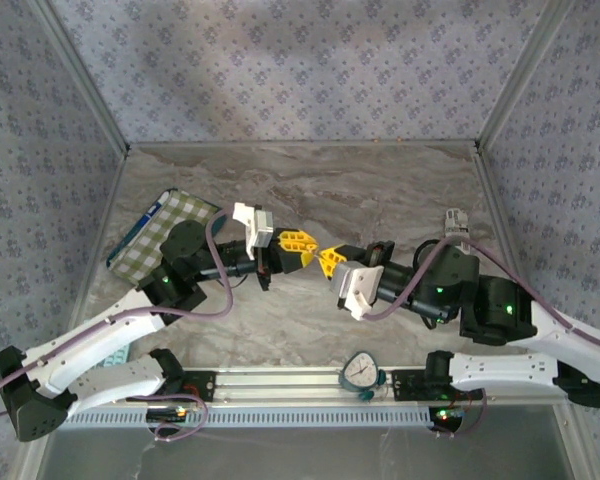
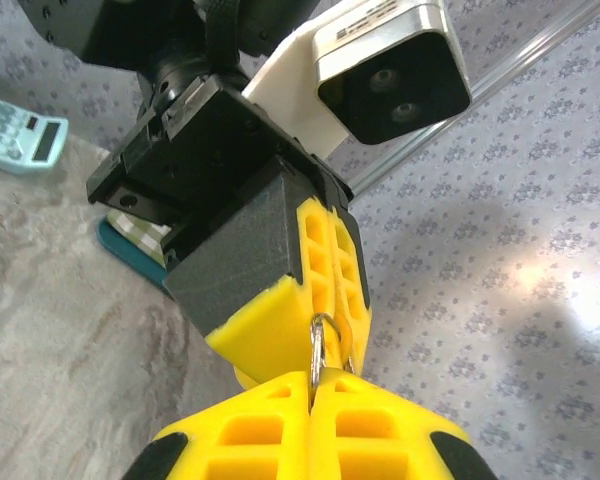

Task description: Remove the keys from the keyring

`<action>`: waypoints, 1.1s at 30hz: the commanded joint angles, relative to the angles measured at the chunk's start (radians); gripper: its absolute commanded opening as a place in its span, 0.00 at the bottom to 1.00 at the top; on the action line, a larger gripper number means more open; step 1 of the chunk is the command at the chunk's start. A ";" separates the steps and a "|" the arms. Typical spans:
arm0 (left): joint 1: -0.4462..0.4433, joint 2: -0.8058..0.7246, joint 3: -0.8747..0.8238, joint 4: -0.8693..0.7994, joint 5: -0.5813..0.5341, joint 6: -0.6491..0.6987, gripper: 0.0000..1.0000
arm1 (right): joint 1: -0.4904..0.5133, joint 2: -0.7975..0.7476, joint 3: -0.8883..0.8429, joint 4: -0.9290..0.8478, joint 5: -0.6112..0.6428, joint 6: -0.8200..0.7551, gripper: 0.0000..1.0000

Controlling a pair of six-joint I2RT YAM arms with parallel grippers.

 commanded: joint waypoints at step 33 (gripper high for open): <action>0.079 0.013 0.128 -0.032 -0.113 -0.088 0.00 | 0.103 0.282 0.068 -0.438 -0.140 -0.232 0.00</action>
